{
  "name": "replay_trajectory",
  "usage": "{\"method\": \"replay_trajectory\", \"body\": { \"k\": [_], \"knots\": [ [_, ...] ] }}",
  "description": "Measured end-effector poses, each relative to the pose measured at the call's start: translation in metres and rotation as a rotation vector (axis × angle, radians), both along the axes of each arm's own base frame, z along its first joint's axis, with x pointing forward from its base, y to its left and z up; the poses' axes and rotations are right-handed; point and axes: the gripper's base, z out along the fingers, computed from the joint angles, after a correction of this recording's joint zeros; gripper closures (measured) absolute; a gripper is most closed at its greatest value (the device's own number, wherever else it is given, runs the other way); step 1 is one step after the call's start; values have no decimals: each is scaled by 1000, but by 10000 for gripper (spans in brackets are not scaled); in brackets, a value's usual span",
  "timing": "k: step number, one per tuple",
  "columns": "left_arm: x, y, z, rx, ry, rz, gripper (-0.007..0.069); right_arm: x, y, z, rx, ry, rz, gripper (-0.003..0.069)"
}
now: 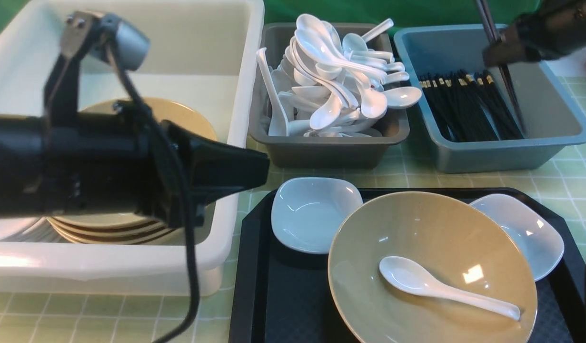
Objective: On green table put chopsticks spoon bowls plates into blue grey white boxes.
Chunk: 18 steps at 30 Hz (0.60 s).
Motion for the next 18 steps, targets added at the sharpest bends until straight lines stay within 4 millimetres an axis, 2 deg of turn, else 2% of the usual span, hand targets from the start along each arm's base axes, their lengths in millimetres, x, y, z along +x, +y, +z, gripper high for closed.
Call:
{"method": "replay_trajectory", "body": {
  "k": [2,6,11,15,18],
  "knots": [
    [0,0,0,-5,6,-3,627,9,-3,-9,24,3,-28,545],
    [-2,-1,0,-16,21,-19,627,41,-12,-52,73,-1,-154,545],
    [-3,-2,0,-28,56,-24,627,54,-17,-88,86,49,-217,545],
    [-3,-2,0,-33,68,-21,627,55,-17,-94,97,68,-228,538],
    [-4,-2,0,-34,75,-24,627,54,-17,-90,95,62,-227,497]
  ]
}}
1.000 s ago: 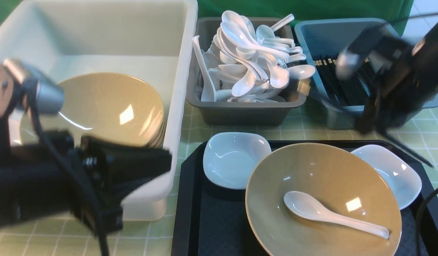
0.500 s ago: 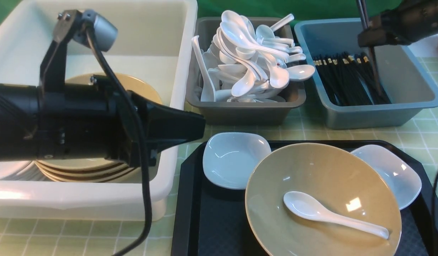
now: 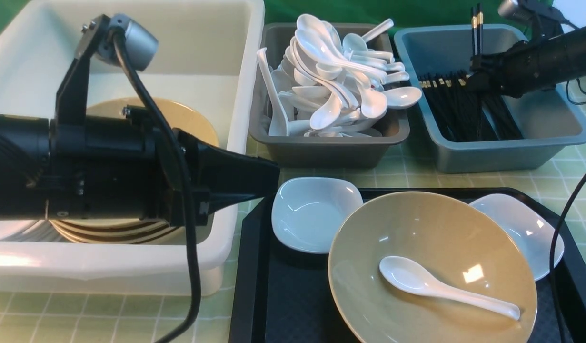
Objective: On green table put chopsticks spoon bowls plates into blue grey white boxes.
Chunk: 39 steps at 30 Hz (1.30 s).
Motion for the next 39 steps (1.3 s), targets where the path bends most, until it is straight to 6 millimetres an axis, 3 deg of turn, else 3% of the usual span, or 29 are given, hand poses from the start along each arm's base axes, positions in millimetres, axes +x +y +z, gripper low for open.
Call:
{"method": "replay_trajectory", "body": {
  "k": [3,6,8,9,10,11,12,14,15,16,17,19,21,26,29,33,39],
  "knots": [
    [-2,0,-1,6,9,-21,627,-3,0,10,-26,-15,14,421],
    [-8,-1,-1,9,47,-61,627,-16,-1,42,-99,-55,59,309],
    [-14,-1,6,6,47,-84,627,-28,1,70,-141,-95,97,271],
    [-15,-1,7,5,48,-89,627,-30,2,72,-145,-95,108,268],
    [-22,1,16,16,8,-105,627,-46,5,100,-198,-141,186,249],
    [-23,1,17,15,6,-107,627,-49,7,102,-203,-139,206,248],
    [-30,4,26,36,-43,-111,627,-67,14,125,-251,-165,319,242],
    [-41,10,36,92,-127,-105,627,-94,26,150,-294,-187,462,238],
    [-42,11,36,97,-133,-102,627,-97,28,151,-292,-177,484,238],
    [-47,15,38,143,-170,-85,627,-115,39,160,-291,-158,577,237],
    [-48,17,39,157,-180,-81,627,-116,39,161,-293,-161,578,237],
    [-54,23,38,223,-204,-48,627,-138,57,156,-257,-68,724,237],
    [-55,28,36,270,-201,-21,627,-146,69,144,-259,-11,789,237],
    [-58,34,35,322,-176,39,627,-181,116,72,-411,299,986,237],
    [-59,34,35,315,-164,40,627,-205,139,38,-543,469,1051,237],
    [-60,33,34,295,-150,38,627,-228,154,5,-643,595,1079,235],
    [-59,33,29,296,-136,37,627,-226,161,-19,-669,584,1080,235]
  ]
}}
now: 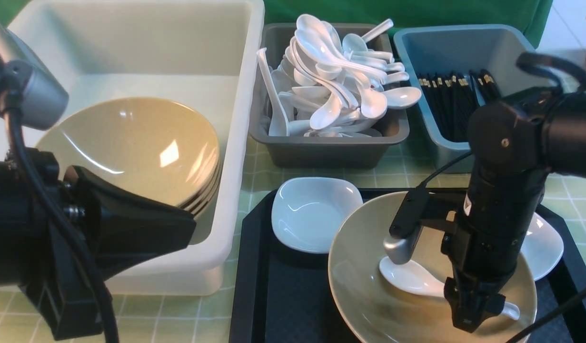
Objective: On green table put chopsticks spoon bowls plates into blue grey white boxes.
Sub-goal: 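Reach down and grasp the white spoon resting in the bowl with the right gripper, then place the white spoon into the bin of spoons with the right gripper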
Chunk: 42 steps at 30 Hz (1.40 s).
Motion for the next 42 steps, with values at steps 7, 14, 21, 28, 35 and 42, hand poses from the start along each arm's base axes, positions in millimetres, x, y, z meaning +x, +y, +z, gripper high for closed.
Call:
{"method": "replay_trajectory", "body": {
  "k": [7,14,21,28,35,42],
  "knots": [
    [0,-1,1,-15,-1,1,627,2,1,-8,-9,21,21,412],
    [1,-1,2,-23,-10,9,627,18,9,38,56,-95,68,549],
    [1,-1,2,-23,-12,11,627,71,36,117,300,-578,-39,549],
    [3,-1,3,-35,-30,28,627,142,70,131,505,-898,-166,549],
    [5,0,5,-44,-45,41,627,214,84,95,592,-867,-447,527],
    [5,0,5,-44,-45,42,627,222,83,91,588,-803,-540,356]
  ]
}}
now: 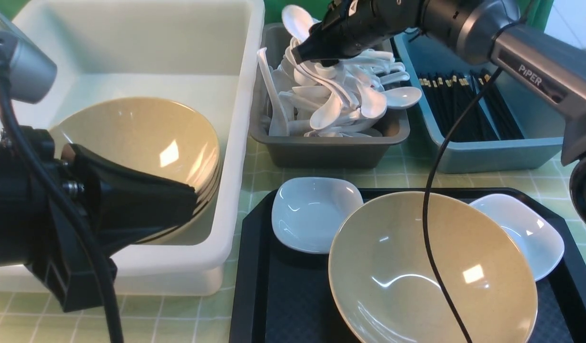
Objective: On green table put chopsticks spoon bowls plates into blue grey white boxes.
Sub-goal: 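Place the white spoon into the bin of spoons with the right gripper, then grasp the large bowl on the tray by its rim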
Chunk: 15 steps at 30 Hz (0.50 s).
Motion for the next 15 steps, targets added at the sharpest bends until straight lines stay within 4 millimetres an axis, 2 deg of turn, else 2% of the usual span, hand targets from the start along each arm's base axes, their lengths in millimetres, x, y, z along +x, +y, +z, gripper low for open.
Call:
{"method": "replay_trajectory", "body": {
  "k": [2,5,8,9,10,11,15],
  "knots": [
    [0,0,0,1,0,0,627,-3,-1,6,-6,12,4,279],
    [0,0,0,6,-1,1,627,-9,-6,15,-38,42,20,228],
    [0,0,0,6,-3,4,627,-32,-34,57,-84,99,25,200],
    [0,0,0,6,-4,4,627,-33,-36,61,-85,98,24,200],
    [2,0,-2,4,1,6,627,-44,-49,83,-86,88,16,207],
    [3,0,-4,-4,9,11,627,-63,-66,116,-88,48,12,227],
    [10,-4,-16,-53,51,36,627,-107,-95,165,-111,-3,13,307]
  ]
}}
